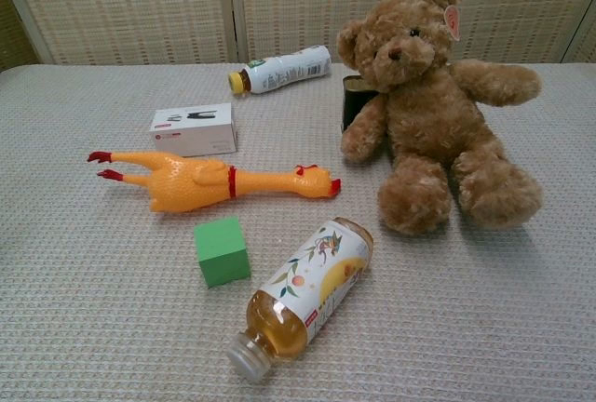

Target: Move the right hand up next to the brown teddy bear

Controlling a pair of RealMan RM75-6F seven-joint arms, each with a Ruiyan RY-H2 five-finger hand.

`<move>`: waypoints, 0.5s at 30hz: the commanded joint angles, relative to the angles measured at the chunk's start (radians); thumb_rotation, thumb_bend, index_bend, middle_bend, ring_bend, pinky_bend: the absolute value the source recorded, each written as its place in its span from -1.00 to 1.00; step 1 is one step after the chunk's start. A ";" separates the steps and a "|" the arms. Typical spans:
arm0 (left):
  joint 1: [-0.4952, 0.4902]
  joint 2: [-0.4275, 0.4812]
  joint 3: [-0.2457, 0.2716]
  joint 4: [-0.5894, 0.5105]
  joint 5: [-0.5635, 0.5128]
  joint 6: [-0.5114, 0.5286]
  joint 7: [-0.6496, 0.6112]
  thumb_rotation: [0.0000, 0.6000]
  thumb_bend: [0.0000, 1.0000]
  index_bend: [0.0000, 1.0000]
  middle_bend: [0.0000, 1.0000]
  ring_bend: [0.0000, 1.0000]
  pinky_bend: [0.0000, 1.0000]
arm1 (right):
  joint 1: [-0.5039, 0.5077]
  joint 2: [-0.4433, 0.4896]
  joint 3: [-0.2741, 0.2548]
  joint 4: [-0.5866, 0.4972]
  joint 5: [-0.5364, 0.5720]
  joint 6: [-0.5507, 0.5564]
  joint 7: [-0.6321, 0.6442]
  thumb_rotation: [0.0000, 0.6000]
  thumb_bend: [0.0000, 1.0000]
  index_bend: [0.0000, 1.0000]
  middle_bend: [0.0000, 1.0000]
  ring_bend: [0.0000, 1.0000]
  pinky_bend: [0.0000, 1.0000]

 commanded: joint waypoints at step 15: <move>0.001 -0.004 -0.003 0.009 0.004 0.008 -0.009 1.00 -0.11 -0.47 -0.54 -0.56 -0.15 | 0.034 -0.103 0.065 0.115 -0.025 0.062 0.065 1.00 -0.70 -0.73 -0.85 -1.00 -0.34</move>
